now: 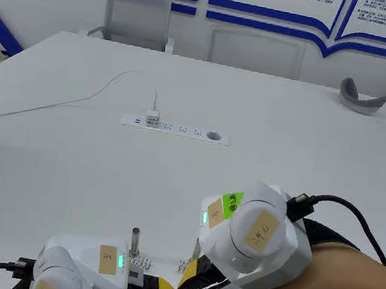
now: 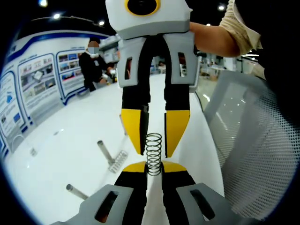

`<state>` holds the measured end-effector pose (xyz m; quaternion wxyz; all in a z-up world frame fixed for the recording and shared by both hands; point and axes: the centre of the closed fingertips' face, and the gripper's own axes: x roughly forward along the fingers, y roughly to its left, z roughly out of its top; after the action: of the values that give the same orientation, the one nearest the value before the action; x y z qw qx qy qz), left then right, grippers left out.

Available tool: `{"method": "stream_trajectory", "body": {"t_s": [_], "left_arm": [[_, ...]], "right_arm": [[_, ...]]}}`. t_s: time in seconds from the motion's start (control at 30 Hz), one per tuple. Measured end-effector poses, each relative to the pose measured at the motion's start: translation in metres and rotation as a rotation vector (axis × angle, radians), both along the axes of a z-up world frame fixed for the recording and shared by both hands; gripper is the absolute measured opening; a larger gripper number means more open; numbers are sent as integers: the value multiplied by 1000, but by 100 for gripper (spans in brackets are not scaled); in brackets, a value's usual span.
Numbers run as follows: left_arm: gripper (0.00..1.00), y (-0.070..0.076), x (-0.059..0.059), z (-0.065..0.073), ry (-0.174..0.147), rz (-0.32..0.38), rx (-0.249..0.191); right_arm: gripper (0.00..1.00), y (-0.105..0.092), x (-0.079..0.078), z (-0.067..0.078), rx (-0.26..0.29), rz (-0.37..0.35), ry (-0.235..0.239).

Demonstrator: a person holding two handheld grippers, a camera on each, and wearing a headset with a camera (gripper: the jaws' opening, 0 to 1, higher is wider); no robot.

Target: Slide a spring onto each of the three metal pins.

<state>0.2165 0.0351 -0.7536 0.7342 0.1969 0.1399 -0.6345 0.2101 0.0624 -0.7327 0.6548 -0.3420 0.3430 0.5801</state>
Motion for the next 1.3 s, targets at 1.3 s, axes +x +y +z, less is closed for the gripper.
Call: {"method": "stream_trajectory", "body": {"t_s": [1.3], "left_arm": [[38,12,11,8,83,110,-67]], "right_arm": [[12,-22,13,8,-9,-73,-13]]}}
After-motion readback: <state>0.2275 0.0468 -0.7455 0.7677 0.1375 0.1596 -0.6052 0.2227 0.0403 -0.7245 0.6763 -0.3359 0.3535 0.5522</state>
